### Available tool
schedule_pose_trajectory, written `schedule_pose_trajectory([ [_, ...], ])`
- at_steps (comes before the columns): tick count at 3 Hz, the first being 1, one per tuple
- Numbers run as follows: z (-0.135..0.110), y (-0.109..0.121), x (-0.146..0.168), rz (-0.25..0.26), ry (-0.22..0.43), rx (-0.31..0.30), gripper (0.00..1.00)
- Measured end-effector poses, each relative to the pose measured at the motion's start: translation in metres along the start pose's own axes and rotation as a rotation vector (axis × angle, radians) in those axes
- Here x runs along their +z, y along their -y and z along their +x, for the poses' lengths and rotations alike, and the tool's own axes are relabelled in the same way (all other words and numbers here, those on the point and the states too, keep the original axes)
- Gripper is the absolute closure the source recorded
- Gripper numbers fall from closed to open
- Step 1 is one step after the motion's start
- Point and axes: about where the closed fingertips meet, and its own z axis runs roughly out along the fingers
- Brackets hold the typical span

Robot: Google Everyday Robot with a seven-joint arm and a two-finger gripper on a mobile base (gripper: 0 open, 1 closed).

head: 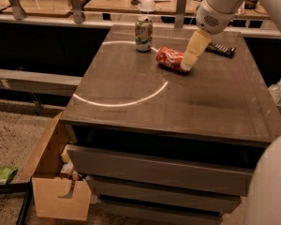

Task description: Place coke can upright

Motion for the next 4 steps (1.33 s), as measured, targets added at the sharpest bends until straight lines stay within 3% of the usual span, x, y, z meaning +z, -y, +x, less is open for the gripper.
schedule_pose_trajectory([
  [1,-0.042,0.008,0.054,-0.058,0.002,-0.052,0.0],
  [2,-0.055,0.011,0.089,-0.099,-0.013,-0.074,0.0],
  [3,-0.059,0.012,0.122,-0.128,-0.05,-0.073,0.18],
  [4,-0.062,0.013,0.135,-0.151,-0.085,-0.065,0.42],
])
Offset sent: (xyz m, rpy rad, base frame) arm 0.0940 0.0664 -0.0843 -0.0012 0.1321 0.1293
